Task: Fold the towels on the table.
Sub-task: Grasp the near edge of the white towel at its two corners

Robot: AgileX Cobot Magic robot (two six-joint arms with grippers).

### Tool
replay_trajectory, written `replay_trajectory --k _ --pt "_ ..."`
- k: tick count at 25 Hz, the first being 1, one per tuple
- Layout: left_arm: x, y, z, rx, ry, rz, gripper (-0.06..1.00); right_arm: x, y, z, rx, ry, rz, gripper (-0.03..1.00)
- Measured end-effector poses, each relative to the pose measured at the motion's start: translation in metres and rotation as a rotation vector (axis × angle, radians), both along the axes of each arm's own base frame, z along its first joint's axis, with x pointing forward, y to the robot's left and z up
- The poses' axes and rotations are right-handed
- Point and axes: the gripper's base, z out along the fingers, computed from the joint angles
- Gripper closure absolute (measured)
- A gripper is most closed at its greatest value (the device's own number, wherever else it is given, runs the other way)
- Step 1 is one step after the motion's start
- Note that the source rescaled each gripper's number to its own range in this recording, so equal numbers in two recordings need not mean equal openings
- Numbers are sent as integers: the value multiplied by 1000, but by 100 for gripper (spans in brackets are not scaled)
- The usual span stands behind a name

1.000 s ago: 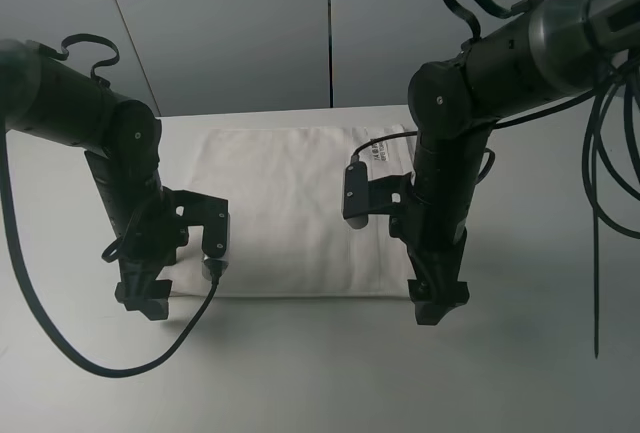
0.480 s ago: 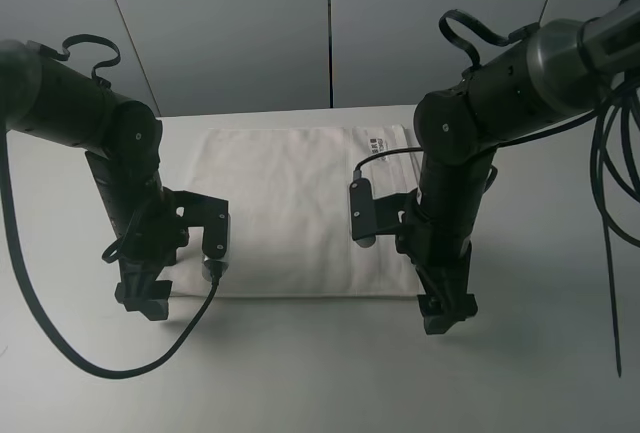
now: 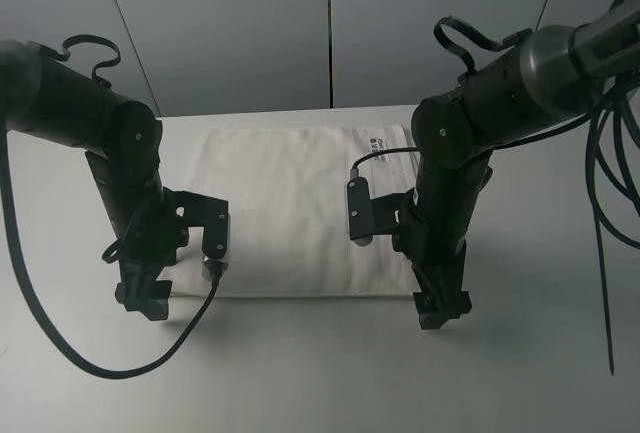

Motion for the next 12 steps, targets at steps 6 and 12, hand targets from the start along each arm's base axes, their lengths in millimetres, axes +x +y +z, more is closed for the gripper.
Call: replay_trajectory --k 6,12 --pt "0 0 -1 1 1 0 -4 1 0 -3 -19 0 19 -3" --pt "0 0 -1 1 1 0 -4 2 0 -3 -24 2 20 -1"
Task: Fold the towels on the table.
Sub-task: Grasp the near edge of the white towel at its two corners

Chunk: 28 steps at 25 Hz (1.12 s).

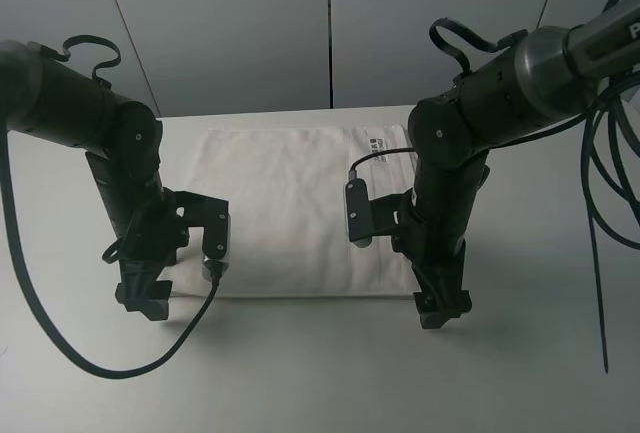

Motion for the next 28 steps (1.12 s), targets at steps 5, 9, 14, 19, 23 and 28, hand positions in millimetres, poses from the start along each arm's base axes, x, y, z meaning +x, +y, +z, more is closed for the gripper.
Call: replay_trajectory --k 5,9,14,19,23,28 --pt "0 0 0 0 0 0 -4 3 0 -2 2 -25 13 21" --pt "0 0 0 0 0 0 -4 4 1 -2 5 -31 15 25" --pt "0 0 0 -1 -1 0 -4 5 1 -7 -6 -23 11 26" --pt "0 0 0 -1 -1 0 -4 5 1 -7 -10 -24 0 26" --pt "0 0 0 -1 -1 0 -4 7 1 -9 -16 -36 2 37" --pt "0 0 0 -1 -1 0 -4 12 3 -9 -5 -84 19 72"
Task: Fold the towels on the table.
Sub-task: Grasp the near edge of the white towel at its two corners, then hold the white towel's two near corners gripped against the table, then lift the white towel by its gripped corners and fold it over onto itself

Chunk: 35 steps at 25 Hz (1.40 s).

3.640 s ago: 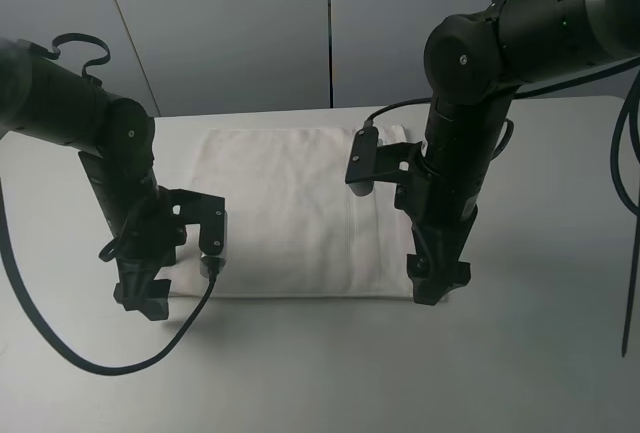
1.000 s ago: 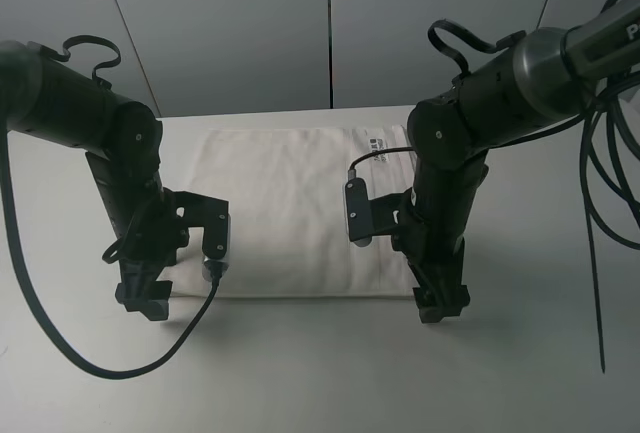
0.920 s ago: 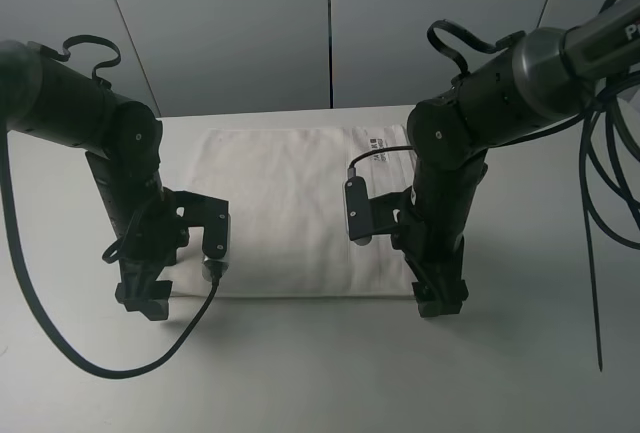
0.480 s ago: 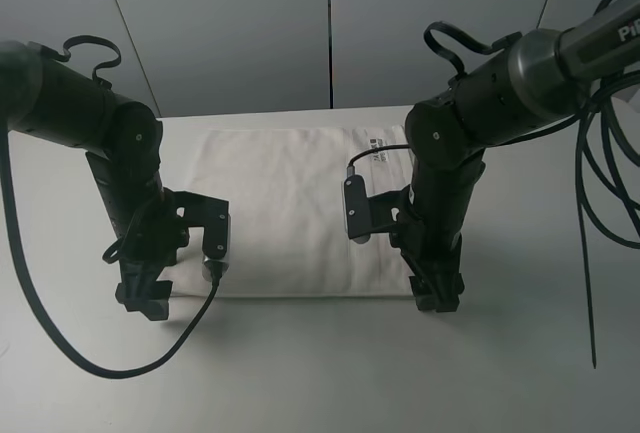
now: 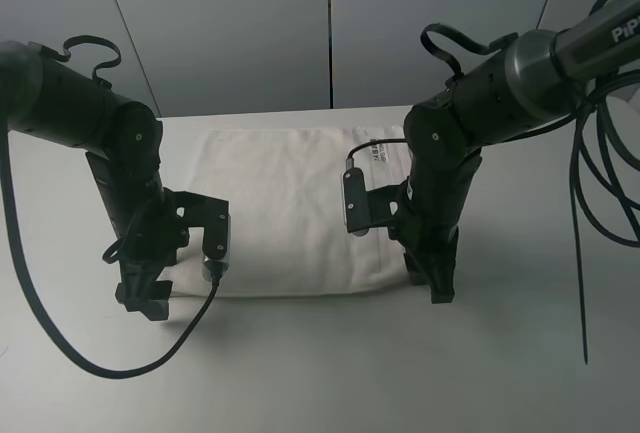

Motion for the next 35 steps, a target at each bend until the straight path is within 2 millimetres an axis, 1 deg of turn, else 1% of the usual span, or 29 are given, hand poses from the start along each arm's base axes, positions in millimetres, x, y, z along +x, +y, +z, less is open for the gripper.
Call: replay_trajectory --k 2,3,17,19,21,22,23,24,25,27,28,29,35 --pt "0 0 0 0 0 0 -4 1 0 0 1 -10 8 89" --pt "0 0 0 0 0 0 -4 1 0 0 1 -10 6 96" --pt "0 0 0 -2 -2 0 -4 1 0 0 1 -10 4 96" --pt "0 0 0 -3 -3 0 -1 1 0 0 1 -10 4 96" --pt "2 -1 0 -10 -18 -8 11 1 0 0 1 -10 4 96" --pt "3 -1 -1 -14 -26 -12 21 1 0 0 1 -10 4 96" --pt "3 -1 -2 -15 -33 -18 37 1 0 0 1 -10 4 96" --pt "4 -2 -2 -16 -39 -23 50 1 0 0 1 -10 4 96" --pt "4 -2 -2 -17 -42 -25 65 1 0 0 1 -10 4 96" --pt "4 -2 -2 -16 -44 -28 90 1 0 0 2 -12 4 96" --pt "4 -1 -2 -15 -44 -29 93 1 0 0 2 -12 4 96" --pt "5 -1 -2 -13 -45 -30 94 1 0 0 0 -10 4 96" --pt "5 -1 -2 -10 -49 -27 94 1 0 0 1 -10 -8 96"
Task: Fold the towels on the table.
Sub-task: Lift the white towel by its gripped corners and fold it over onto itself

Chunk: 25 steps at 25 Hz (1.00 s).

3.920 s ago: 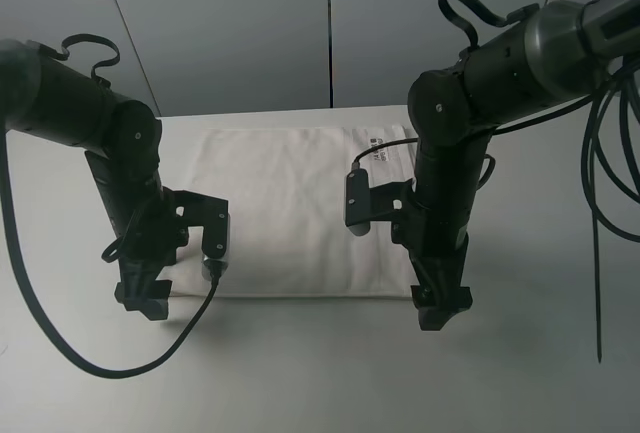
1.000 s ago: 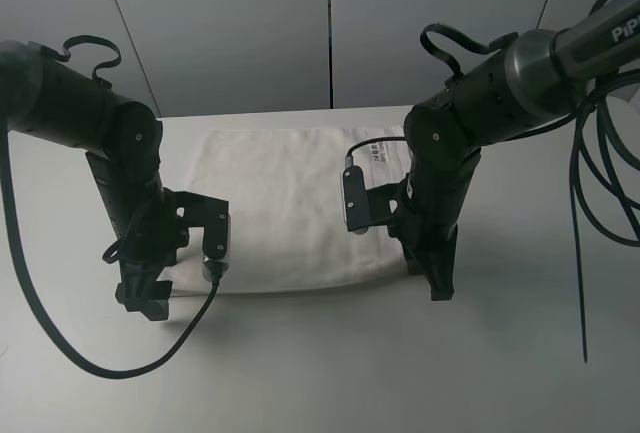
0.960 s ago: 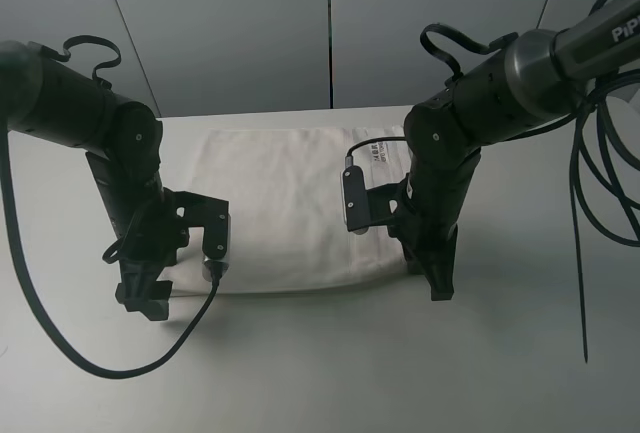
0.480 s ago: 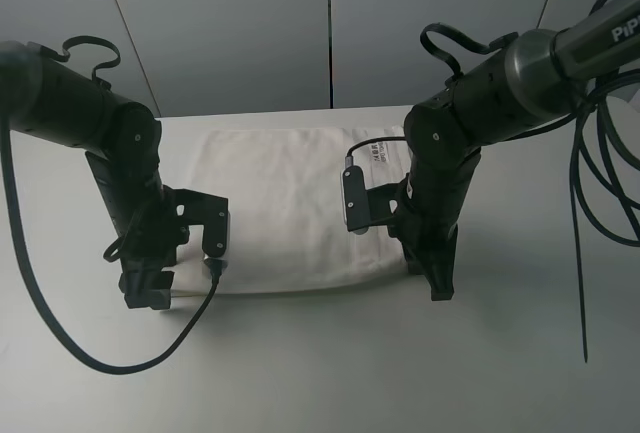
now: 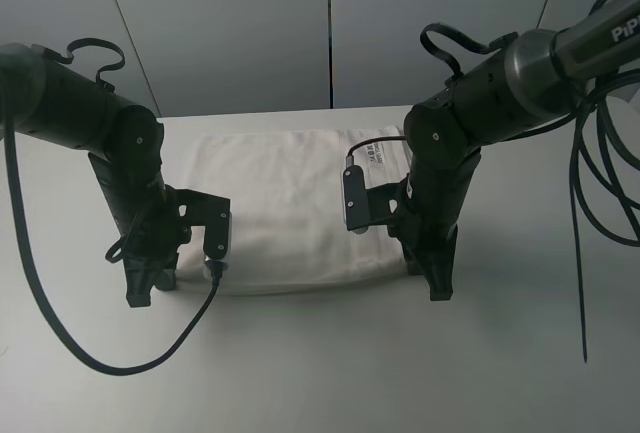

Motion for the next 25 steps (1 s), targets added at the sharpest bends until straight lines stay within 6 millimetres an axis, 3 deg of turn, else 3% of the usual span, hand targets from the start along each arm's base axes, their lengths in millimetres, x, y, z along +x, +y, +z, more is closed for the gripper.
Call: replay_trajectory --k 10,17,25 --pt "-1 -1 0 -1 1 -3 94 -6 0 5 1 51 -48 96" --pt "-11 -9 0 -4 37 4 94 -25 -5 8 -45 220 -147 96" --pt "-25 -6 16 23 117 43 94 -35 -8 24 -47 286 -182 96"
